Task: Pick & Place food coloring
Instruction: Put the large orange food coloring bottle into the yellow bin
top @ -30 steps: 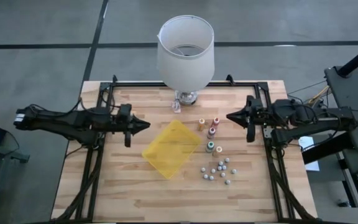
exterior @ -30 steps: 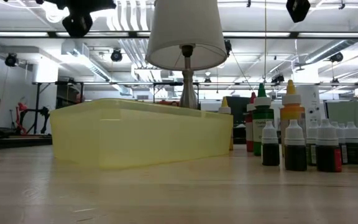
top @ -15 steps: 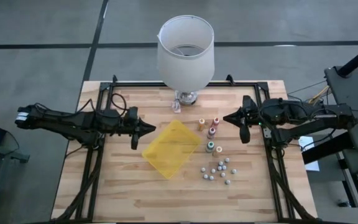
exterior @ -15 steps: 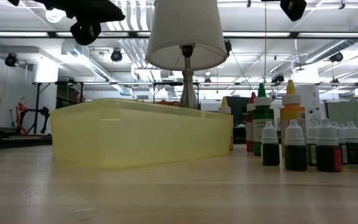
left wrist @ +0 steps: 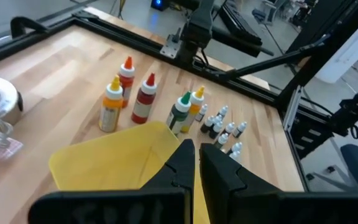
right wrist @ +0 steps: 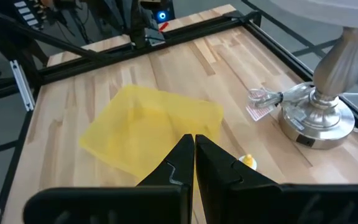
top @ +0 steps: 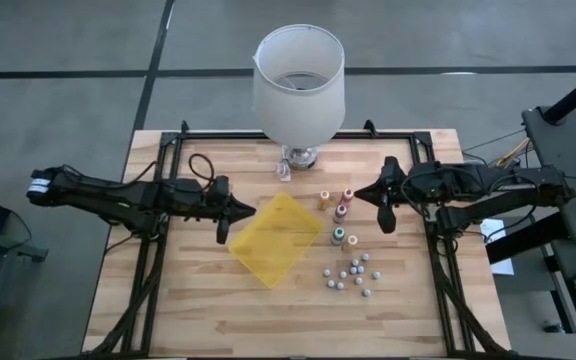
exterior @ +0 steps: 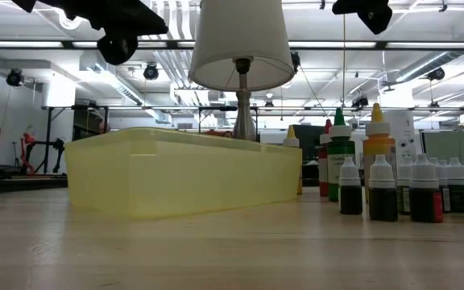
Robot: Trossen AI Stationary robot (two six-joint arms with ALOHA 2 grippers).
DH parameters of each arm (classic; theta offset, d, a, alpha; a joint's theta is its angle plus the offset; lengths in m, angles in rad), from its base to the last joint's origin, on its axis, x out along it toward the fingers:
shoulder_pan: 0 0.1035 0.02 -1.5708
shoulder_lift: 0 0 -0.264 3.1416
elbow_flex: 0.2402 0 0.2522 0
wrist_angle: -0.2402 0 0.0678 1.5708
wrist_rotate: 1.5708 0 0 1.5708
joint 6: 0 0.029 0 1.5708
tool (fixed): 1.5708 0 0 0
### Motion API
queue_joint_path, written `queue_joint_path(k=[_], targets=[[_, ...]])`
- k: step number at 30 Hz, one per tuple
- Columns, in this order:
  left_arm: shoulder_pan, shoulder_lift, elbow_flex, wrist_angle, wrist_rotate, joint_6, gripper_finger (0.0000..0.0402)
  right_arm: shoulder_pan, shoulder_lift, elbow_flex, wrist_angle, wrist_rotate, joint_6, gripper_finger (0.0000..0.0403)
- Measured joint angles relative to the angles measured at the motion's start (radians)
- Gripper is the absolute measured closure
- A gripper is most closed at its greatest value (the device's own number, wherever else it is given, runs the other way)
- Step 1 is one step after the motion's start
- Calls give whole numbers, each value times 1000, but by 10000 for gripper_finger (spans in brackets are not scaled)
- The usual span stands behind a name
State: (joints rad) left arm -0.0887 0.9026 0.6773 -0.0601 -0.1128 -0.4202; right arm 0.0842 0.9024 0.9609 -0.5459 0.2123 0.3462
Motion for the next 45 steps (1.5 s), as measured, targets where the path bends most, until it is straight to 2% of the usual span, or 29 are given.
queue_joint_path(k=[9,15,19,29,34,45], targets=[[0,18,0,51,27,1,401,0,0,-1,-3,1,27,394],[0,18,-1,50,26,0,401,0,0,-1,-98,52,102,388],[0,18,-1,50,26,0,401,0,0,-1,-145,60,153,365],[0,17,-1,52,26,-1,401,-25,11,-2,-162,71,162,274],[0,17,-1,53,26,-1,401,-74,44,-2,-168,-9,170,243],[0,17,-3,52,26,-2,401,-172,133,34,-289,-46,-12,205]])
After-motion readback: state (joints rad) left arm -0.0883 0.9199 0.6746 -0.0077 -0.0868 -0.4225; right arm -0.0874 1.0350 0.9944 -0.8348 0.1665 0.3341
